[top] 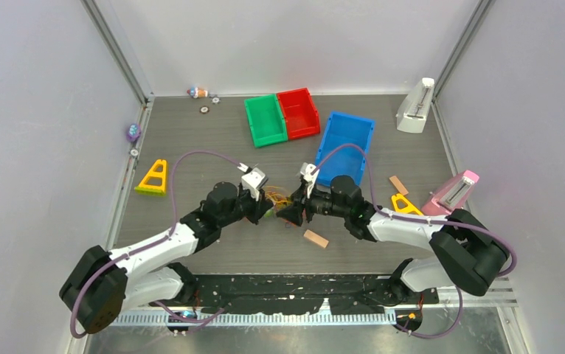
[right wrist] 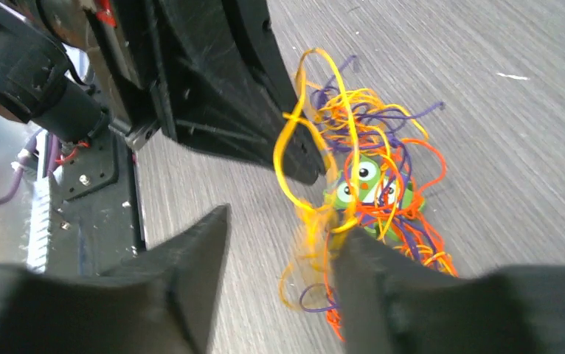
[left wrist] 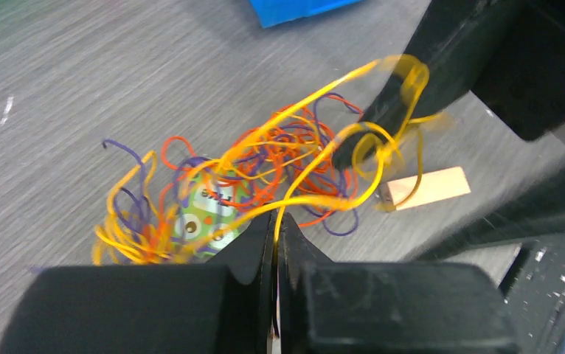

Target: Untangle the cables

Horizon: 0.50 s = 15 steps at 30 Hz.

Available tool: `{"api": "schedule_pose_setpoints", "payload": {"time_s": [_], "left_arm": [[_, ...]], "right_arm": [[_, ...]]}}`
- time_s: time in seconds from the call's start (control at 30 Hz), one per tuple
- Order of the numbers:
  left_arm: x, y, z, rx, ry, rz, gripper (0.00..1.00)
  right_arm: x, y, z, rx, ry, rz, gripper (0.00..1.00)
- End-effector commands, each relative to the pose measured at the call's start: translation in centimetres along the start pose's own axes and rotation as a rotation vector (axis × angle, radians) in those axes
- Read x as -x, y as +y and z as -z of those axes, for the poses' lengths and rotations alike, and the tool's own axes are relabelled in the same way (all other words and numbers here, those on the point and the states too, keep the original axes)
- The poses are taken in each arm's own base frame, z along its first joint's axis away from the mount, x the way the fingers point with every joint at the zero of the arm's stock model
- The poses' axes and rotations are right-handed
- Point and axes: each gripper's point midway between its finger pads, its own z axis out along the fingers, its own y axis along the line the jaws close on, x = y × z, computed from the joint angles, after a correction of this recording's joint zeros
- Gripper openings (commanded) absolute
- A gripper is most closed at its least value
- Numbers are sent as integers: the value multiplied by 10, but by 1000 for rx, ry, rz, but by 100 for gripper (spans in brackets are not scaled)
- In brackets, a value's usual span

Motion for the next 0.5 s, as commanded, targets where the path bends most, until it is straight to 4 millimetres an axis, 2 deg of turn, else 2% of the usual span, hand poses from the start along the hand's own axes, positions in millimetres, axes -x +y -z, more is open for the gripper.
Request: {"api": "schedule_pose_setpoints", "payload": {"time_s": [0.0, 0.03, 0.1, 0.27, 0.37, 0.4, 0.43, 0.47], "left_arm": [[12, 31, 4, 196, -10, 17, 0], [13, 44, 11, 278, -26, 30, 0], [15, 61, 22, 380, -69, 47, 0], [16, 79, 41, 500, -130, 64, 0], [14, 87, 47, 556, -122, 77, 0], [14, 86, 46, 552, -123, 77, 0], [14, 86, 45, 550, -124, 80, 0], [14, 87, 45, 553, -122, 84, 0]], "right_arm": [[23, -9, -3, -56, -63, 47, 76], [23, -20, 0, -126, -65, 45, 83], [22, -36, 6, -226, -68, 41, 88], [18, -59, 15, -371, -60, 23, 97], [6, -76, 10, -439, 16, 8, 99], [-14, -81, 7, -453, 93, -12, 100], [-8, -84, 0, -456, 98, -15, 100], [-18, -88, -6, -455, 150, -31, 99]]}}
